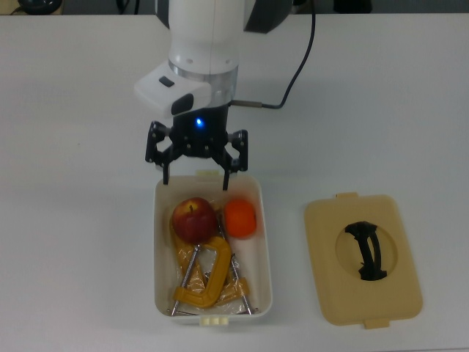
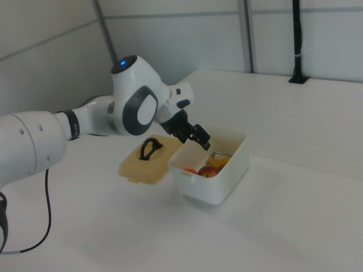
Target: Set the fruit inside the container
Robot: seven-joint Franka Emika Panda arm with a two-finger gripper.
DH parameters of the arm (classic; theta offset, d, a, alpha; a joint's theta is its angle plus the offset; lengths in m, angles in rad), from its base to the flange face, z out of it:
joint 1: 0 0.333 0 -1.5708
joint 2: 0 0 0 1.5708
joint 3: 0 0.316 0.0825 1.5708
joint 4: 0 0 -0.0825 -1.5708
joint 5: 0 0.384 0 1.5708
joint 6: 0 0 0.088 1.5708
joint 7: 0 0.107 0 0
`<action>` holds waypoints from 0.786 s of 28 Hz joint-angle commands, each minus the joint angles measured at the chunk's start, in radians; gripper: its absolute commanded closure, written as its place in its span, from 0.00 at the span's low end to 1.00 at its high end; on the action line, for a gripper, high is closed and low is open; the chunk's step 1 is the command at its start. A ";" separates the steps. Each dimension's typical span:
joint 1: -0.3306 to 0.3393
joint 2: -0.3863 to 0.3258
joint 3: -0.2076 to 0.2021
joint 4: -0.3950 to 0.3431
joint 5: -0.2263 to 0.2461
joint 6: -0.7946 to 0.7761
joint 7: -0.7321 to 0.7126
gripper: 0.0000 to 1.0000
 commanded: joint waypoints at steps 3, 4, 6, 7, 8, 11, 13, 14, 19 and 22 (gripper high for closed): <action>0.002 -0.084 0.000 -0.011 -0.007 -0.228 0.027 0.00; 0.002 -0.093 0.000 -0.011 -0.007 -0.258 0.027 0.00; 0.002 -0.110 -0.002 -0.010 -0.007 -0.313 0.025 0.00; 0.002 -0.120 -0.002 -0.010 -0.006 -0.341 0.021 0.00; 0.002 -0.142 -0.004 -0.010 0.000 -0.408 0.004 0.00; 0.000 -0.179 -0.007 -0.010 0.046 -0.525 -0.039 0.00; -0.022 -0.231 -0.011 -0.011 0.098 -0.620 -0.099 0.00; -0.030 -0.243 -0.013 -0.011 0.111 -0.646 -0.119 0.00; -0.047 -0.300 -0.014 -0.016 0.126 -0.747 -0.166 0.00; -0.052 -0.331 -0.014 -0.040 0.126 -0.751 -0.168 0.00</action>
